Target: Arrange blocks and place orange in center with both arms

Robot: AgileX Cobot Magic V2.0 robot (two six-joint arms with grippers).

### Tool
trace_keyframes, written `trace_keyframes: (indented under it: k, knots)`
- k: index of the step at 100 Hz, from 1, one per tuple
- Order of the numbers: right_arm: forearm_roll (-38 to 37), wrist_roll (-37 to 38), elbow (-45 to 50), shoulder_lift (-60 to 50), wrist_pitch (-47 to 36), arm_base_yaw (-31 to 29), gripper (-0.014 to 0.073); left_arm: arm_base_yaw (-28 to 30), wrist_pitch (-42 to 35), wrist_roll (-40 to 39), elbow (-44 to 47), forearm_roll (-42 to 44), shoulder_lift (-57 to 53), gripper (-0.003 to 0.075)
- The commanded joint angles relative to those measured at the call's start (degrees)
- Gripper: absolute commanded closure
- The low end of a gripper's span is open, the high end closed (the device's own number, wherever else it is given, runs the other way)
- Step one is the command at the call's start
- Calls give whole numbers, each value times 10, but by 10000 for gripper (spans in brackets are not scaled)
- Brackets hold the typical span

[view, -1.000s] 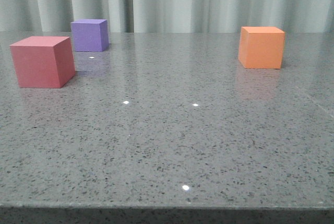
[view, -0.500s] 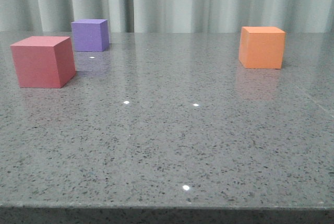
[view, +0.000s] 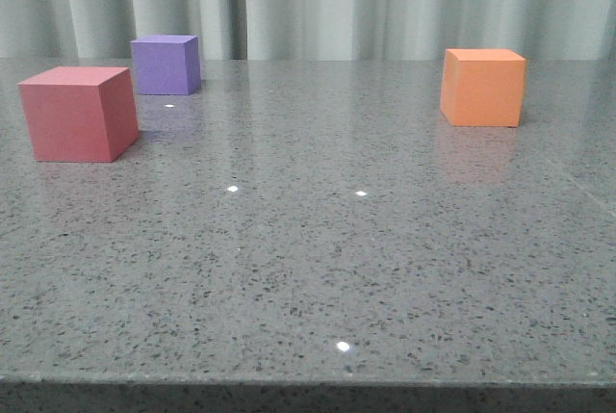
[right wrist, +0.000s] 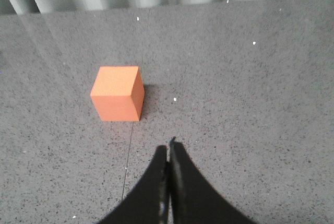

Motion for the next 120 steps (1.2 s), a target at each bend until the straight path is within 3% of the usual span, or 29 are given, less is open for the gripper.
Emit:
trace_keyframes:
  k: [1, 8, 15, 34, 40, 73, 92, 120]
  knots:
    - [-4, -4, -24, 26, -32, -5, 653, 1, -47, -6, 25, 0, -19, 741]
    - [-4, -4, -24, 38, -27, -5, 602, 1, -47, -6, 25, 0, -19, 741]
    - [-4, -4, -24, 48, -22, -5, 494, 1, -47, -6, 25, 0, -19, 741]
    - [-4, -4, -24, 53, 2, -5, 23, 1, -47, -6, 25, 0, -19, 741]
    - [-4, -4, -24, 53, 4, -5, -70, 1, -47, -6, 25, 0, -19, 741]
    - [36, -4, -40, 77, 9, 10, -36, 1, -47, -6, 25, 0, -19, 741]
    - [38, -4, -97, 182, -15, 60, -36, 1, -47, -6, 25, 0, -19, 741]
    - [48, -4, -244, 366, -13, 65, -36, 1, -47, -6, 25, 0, -19, 741]
